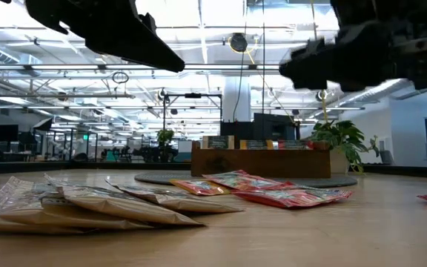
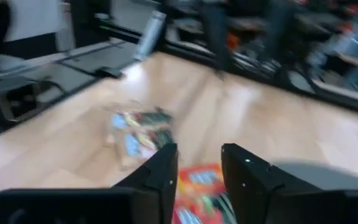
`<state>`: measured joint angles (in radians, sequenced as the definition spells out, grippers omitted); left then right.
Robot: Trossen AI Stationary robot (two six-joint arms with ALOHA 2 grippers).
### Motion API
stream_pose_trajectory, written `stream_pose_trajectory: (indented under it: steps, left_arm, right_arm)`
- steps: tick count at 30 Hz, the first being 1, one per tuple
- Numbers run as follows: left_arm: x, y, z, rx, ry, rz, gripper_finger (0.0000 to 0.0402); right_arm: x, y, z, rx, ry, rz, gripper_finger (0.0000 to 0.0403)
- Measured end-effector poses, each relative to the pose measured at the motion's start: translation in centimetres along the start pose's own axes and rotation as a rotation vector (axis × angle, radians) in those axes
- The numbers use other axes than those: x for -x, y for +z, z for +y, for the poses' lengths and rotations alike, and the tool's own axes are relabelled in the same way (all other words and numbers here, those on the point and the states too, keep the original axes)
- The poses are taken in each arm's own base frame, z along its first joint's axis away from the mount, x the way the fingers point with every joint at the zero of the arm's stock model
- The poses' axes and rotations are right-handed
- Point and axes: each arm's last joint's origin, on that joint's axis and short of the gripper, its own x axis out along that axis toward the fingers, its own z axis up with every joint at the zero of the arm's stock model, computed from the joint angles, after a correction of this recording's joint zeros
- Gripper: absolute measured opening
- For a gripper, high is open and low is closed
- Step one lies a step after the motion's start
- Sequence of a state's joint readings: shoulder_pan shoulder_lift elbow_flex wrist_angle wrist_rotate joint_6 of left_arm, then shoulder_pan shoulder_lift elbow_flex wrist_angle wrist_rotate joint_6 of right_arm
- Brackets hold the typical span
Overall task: Pick & Place Tea
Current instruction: Put the brown tea bag to the left section into the wooden organizer
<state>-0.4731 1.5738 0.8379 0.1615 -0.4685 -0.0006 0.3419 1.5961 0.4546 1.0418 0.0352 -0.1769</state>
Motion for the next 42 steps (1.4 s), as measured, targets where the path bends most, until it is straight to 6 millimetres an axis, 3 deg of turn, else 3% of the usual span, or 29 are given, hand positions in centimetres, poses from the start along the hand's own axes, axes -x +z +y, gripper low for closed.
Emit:
stream_pose_trajectory:
  steps: [3,7,16,21,29,33,36,42]
  left_arm:
    - [-0.1,0.0,0.2,0.008,-0.007,0.006,0.0157]
    - [-0.6,-0.3,0.4,0.004,-0.078,0.022,0.0157]
    - [-1.8,-1.7,0.1,-0.008,-0.056,0.093,0.0157]
    - [-2.2,-2.1,-0.7,0.063,-0.13,0.103,0.014]
    - [-0.1,-2.1,-4.5,0.014,-0.216,0.077,0.0011]
    - [0.7,-2.2,-5.8,0.054,-0.276,0.082,0.0014]
    - [0.5,-2.1,-5.5,0.105,-0.266,0.082,0.0012]
    - [-0.5,-2.4,-4.6,0.19,-0.222,0.112,0.0012]
  right_arm:
    - [-1.6,0.5,0.9,0.07,0.068,-0.006,0.0089]
    - [-4.0,-0.4,1.9,0.138,0.108,0.079,0.0064]
    - [-8.4,-1.6,1.4,0.049,0.081,0.12,0.0003]
    - [-9.6,-1.0,1.9,-0.013,0.091,0.097,0.0002]
    - [-10.3,0.3,3.0,-0.01,0.122,0.08,0.0001]
    - [-10.9,0.6,3.2,-0.048,0.129,0.13,0.0001]
    - [-11.3,0.3,3.4,-0.109,0.127,0.158,0.0]
    - [-11.8,-2.3,5.0,-0.056,0.171,0.226,0.0]
